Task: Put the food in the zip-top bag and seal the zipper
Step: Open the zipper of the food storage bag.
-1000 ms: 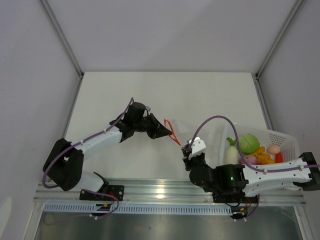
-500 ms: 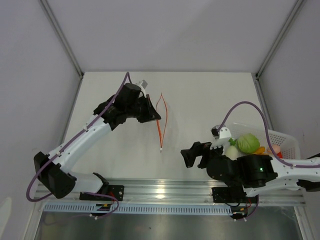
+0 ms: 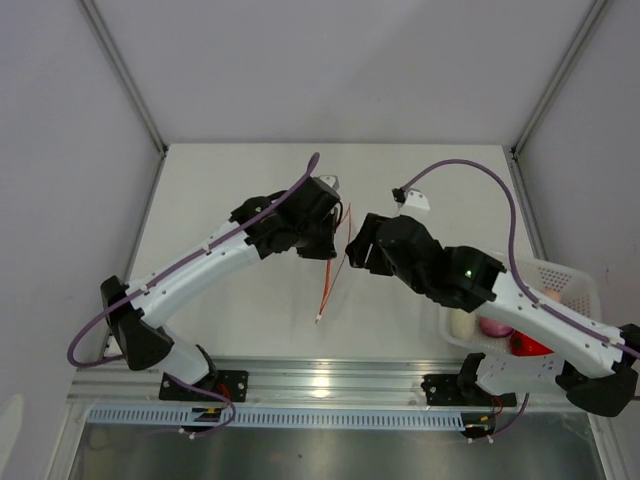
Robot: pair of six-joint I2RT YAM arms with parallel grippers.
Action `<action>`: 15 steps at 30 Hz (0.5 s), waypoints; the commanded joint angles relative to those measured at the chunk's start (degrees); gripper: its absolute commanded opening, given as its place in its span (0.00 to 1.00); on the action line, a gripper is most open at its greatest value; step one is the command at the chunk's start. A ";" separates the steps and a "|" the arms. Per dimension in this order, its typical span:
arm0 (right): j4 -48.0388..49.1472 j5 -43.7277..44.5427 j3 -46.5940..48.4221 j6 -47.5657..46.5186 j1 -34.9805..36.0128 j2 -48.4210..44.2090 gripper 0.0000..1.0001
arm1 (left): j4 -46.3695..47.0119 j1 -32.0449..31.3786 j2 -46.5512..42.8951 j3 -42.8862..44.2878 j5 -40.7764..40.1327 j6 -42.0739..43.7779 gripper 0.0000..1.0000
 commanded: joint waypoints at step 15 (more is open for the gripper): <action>4.00 -14.72 -6.11 2.49 -3.31 5.31 0.42 | 0.02 -1.60 -0.78 3.04 -0.66 -2.64 0.01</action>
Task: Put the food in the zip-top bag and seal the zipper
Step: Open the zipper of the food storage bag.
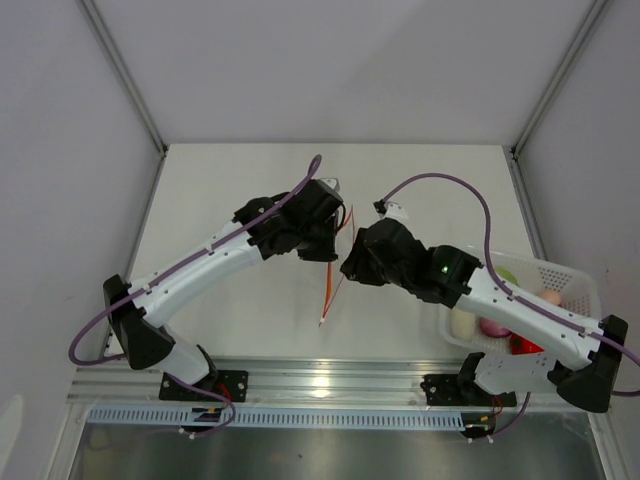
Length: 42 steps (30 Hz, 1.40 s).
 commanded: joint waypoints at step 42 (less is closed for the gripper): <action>-12.11 5.29 -11.51 0.74 -17.28 -23.01 0.99 | 7.50 0.72 9.26 8.77 13.90 10.91 0.01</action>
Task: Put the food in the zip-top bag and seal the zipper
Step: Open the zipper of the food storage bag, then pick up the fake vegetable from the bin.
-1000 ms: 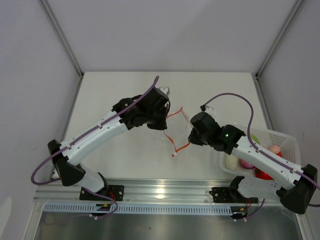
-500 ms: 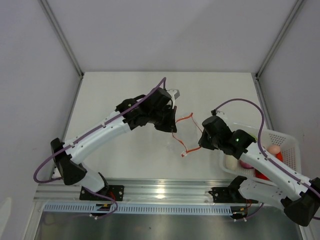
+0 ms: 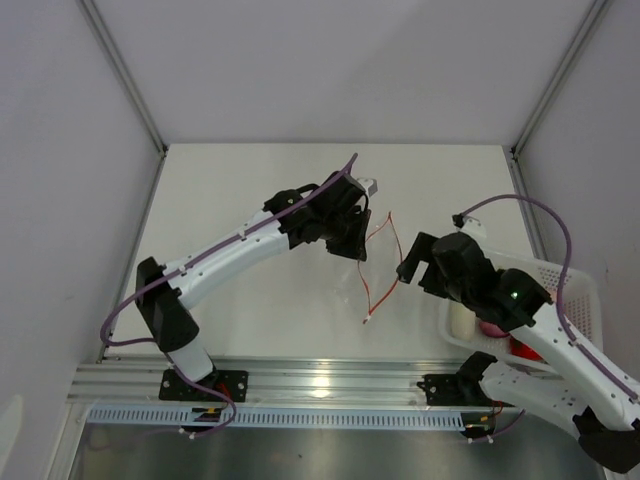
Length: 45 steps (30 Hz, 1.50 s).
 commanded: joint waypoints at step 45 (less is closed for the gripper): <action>8.46 -13.07 -9.19 -16.17 -68.86 18.30 0.99 | 8.90 3.91 -1.94 -2.51 10.29 -0.22 0.01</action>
